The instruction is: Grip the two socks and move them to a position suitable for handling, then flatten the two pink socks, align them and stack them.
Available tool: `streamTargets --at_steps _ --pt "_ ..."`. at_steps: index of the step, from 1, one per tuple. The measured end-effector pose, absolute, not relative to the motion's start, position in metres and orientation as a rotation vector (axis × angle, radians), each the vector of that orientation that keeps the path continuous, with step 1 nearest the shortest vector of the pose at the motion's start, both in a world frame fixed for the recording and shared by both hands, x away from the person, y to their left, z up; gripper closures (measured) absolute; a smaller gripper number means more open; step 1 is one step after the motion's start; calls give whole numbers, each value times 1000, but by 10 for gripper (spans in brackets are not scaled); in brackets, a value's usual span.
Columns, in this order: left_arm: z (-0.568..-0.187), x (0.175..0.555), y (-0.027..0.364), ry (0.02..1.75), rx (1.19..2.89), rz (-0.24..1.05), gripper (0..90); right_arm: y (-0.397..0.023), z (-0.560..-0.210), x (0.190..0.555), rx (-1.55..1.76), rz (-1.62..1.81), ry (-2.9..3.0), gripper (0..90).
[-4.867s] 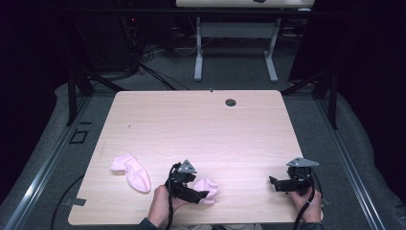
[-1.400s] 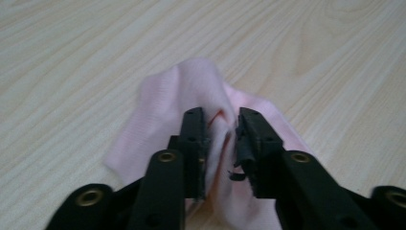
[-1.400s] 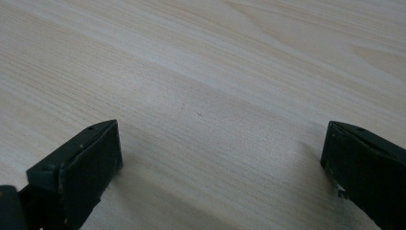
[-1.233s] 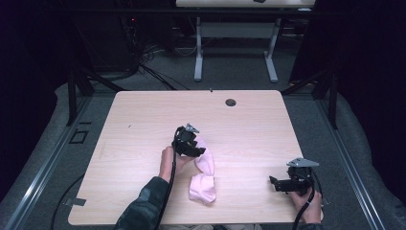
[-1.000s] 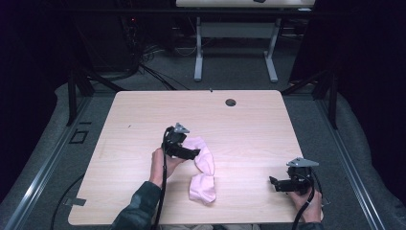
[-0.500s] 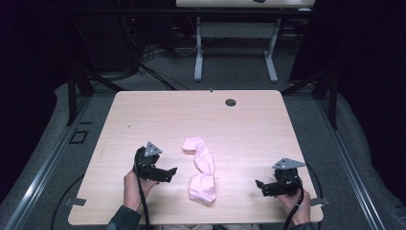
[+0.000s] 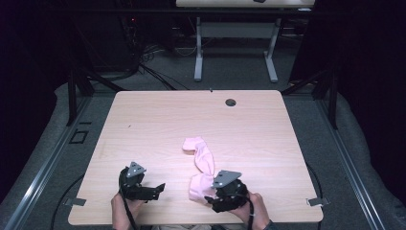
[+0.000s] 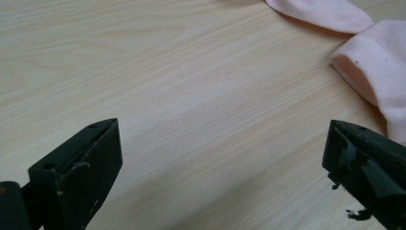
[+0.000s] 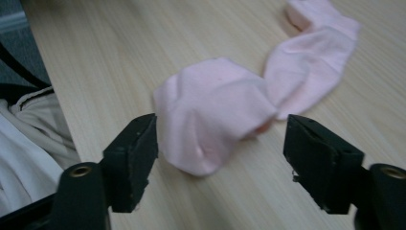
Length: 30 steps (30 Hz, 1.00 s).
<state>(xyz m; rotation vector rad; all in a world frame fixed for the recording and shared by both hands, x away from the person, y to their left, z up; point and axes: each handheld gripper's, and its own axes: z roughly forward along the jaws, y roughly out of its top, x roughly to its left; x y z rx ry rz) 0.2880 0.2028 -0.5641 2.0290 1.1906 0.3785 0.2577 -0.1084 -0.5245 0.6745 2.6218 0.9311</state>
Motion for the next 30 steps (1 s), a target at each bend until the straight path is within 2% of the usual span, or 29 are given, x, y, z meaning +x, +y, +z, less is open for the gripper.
streamTargets --at_steps 1,2,3,5,7,13,17,23,29,30 --pt "-565 287 203 1187 2028 378 0 -108 -525 258 675 931 2622 378" --pt "-567 285 202 1193 2018 371 0 -93 -531 256 619 891 2646 469" --pt "-567 285 202 1193 2018 371 0 -93 -531 256 619 891 2646 469" --pt "-568 284 200 1184 2024 368 0 -77 -543 259 573 841 2697 552" --pt "-569 283 199 1183 2022 363 0 -75 -546 261 570 819 2700 559" --pt "-572 277 192 1156 2042 342 1 -74 -564 268 598 822 2719 821" --pt "-571 274 189 1131 2043 333 2 -79 -562 271 649 865 2742 839" --pt "-567 272 178 1051 2038 311 19 -103 -541 280 820 1154 2750 839" --pt "-566 278 153 938 2054 206 90 -122 -519 285 898 1358 2698 837" --pt "-566 281 144 900 2058 171 141 -125 -517 286 919 1413 2694 837"
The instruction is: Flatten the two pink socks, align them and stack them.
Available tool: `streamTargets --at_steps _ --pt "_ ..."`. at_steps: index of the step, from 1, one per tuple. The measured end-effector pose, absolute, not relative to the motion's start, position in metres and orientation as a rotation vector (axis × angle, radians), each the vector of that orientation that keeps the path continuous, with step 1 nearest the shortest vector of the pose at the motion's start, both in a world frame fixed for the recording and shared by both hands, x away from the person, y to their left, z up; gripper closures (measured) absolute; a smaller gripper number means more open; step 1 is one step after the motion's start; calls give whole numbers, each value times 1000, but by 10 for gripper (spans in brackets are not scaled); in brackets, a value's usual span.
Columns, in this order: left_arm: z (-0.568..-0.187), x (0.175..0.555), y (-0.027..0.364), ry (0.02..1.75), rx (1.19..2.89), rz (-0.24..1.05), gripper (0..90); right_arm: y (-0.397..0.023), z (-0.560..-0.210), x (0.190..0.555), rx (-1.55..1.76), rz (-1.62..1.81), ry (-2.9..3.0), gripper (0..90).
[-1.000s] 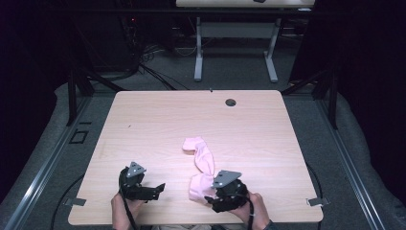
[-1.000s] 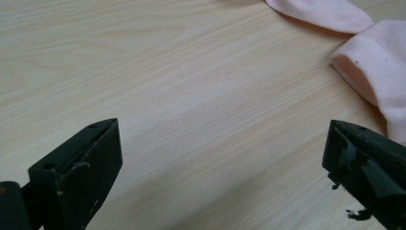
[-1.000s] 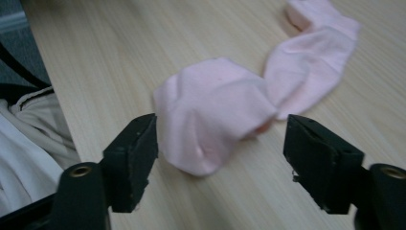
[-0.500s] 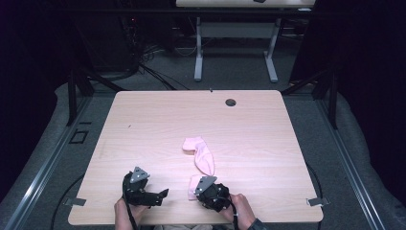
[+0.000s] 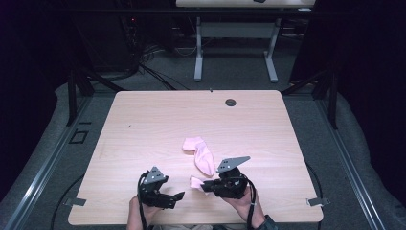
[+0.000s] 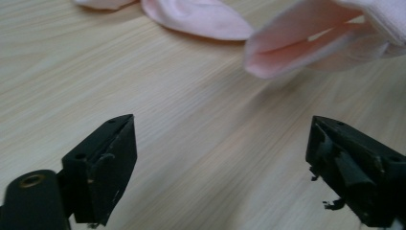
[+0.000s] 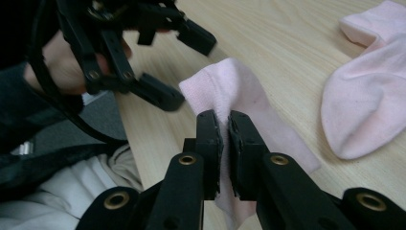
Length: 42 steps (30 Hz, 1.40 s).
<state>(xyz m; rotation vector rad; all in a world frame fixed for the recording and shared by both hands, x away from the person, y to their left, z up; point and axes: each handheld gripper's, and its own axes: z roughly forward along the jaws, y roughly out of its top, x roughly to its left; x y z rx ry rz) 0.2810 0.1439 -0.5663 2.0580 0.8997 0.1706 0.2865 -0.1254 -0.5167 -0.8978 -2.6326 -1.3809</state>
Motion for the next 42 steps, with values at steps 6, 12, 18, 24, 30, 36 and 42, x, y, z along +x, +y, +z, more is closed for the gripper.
streamTargets --at_steps 6,12,18,24,30,36,42 --pt "-567 292 128 823 1992 53 224 -130 -512 288 -877 -1412 -2579 837" --pt "-564 298 120 713 1931 0 697 -135 -515 289 -888 -1426 -2531 835" --pt "-559 295 107 707 2042 27 875 -151 -529 295 -1037 -1406 -2484 818" --pt "-555 304 102 727 2152 -75 873 -171 -551 301 -1253 -1311 -2473 792" --pt "-561 315 104 770 2203 -79 804 -172 -560 301 -1272 -1237 -2529 819" --pt "-555 312 120 889 2157 -11 442 -183 -559 303 -1359 -1285 -2373 816" --pt "-548 295 121 959 2067 -59 329 -179 -554 298 -1414 -1295 -2423 814"
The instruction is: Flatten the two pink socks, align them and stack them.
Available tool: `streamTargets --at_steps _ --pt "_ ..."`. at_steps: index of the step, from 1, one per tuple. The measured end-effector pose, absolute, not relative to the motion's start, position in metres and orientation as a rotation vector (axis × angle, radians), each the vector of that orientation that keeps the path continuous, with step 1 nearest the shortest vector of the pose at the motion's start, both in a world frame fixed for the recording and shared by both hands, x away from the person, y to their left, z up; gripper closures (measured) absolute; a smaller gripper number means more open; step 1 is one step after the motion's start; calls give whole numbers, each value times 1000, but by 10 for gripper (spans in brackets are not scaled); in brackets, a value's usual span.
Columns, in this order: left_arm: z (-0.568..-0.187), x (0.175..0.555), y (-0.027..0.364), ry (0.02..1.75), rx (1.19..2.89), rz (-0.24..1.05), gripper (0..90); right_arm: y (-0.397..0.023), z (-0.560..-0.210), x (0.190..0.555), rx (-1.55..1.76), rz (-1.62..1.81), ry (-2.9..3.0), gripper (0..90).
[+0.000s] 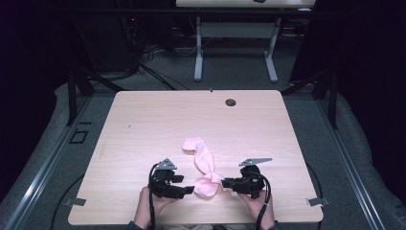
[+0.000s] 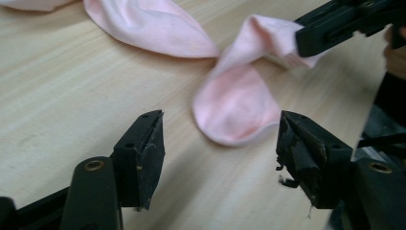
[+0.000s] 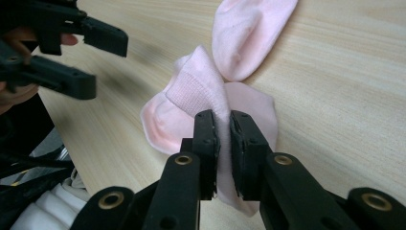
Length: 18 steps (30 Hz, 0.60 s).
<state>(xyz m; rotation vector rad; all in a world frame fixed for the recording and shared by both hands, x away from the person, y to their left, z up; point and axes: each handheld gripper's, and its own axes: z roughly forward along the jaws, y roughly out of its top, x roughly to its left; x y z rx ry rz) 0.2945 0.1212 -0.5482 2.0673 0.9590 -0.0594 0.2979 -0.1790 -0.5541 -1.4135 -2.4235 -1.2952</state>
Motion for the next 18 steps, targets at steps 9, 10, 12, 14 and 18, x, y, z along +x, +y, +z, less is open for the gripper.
streamTargets --at_steps 9,10,12,14,18 --pt "-555 274 69 821 2247 94 405 -177 -553 297 -1428 -1303 -2435 818" --pt "-557 275 63 805 2273 101 445 -179 -552 297 -1429 -1302 -2435 818" --pt "-559 276 59 793 2300 122 463 -180 -552 297 -1429 -1297 -2435 818" --pt "-562 279 56 785 2319 135 551 -182 -553 299 -1433 -1294 -2431 818" --pt "-567 281 54 773 2336 153 769 -183 -555 301 -1436 -1288 -2418 818"
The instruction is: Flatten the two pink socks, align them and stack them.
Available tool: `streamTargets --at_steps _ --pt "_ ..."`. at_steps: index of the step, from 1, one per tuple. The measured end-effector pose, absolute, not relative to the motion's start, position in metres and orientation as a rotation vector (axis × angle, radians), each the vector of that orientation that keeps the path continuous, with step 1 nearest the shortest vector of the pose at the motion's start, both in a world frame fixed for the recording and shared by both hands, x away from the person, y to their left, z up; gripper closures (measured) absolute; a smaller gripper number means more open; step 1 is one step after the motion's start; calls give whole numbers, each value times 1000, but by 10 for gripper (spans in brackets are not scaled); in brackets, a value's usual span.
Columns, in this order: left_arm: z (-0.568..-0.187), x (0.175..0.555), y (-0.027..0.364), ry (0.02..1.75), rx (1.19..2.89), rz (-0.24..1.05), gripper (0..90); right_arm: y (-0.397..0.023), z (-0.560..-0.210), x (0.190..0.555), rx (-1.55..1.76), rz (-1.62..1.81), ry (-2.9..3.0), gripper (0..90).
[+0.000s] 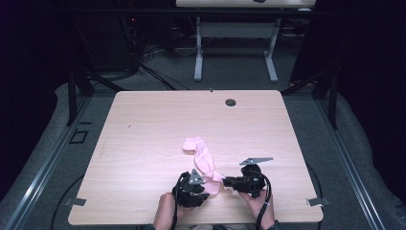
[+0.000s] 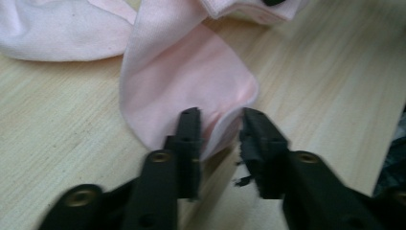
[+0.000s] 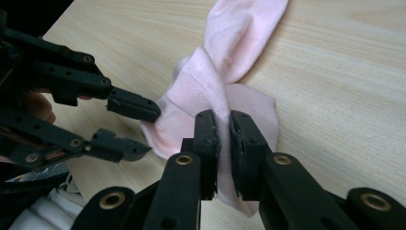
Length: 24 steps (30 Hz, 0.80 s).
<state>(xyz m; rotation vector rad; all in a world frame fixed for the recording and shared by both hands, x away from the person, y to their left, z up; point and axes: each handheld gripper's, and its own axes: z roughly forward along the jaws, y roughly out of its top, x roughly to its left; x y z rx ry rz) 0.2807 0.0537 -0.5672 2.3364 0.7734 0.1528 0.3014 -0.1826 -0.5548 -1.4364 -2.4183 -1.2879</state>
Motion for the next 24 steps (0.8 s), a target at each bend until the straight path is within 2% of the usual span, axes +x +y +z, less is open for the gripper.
streamTargets --at_steps 1,2,10,15,16,19,22,24 --pt "-569 281 54 763 2340 158 769 -183 -555 301 -1436 -1288 -2418 818" --pt "-570 280 54 754 2330 161 881 -183 -555 302 -1441 -1293 -2412 820" --pt "-548 274 82 661 2253 42 891 -211 -541 303 -1504 -1303 -2353 816" --pt "-547 284 96 680 2243 26 888 -218 -549 314 -1592 -1162 -2472 749" --pt "-550 287 97 692 2246 22 879 -215 -556 319 -1571 -1117 -2513 683" --pt "-553 289 100 705 2257 21 834 -211 -556 318 -1487 -1118 -2592 654" --pt "-553 287 105 729 2255 39 691 -206 -546 314 -1328 -1139 -2694 578" --pt "-552 286 106 734 2257 40 625 -202 -548 317 -1323 -1098 -2737 576"
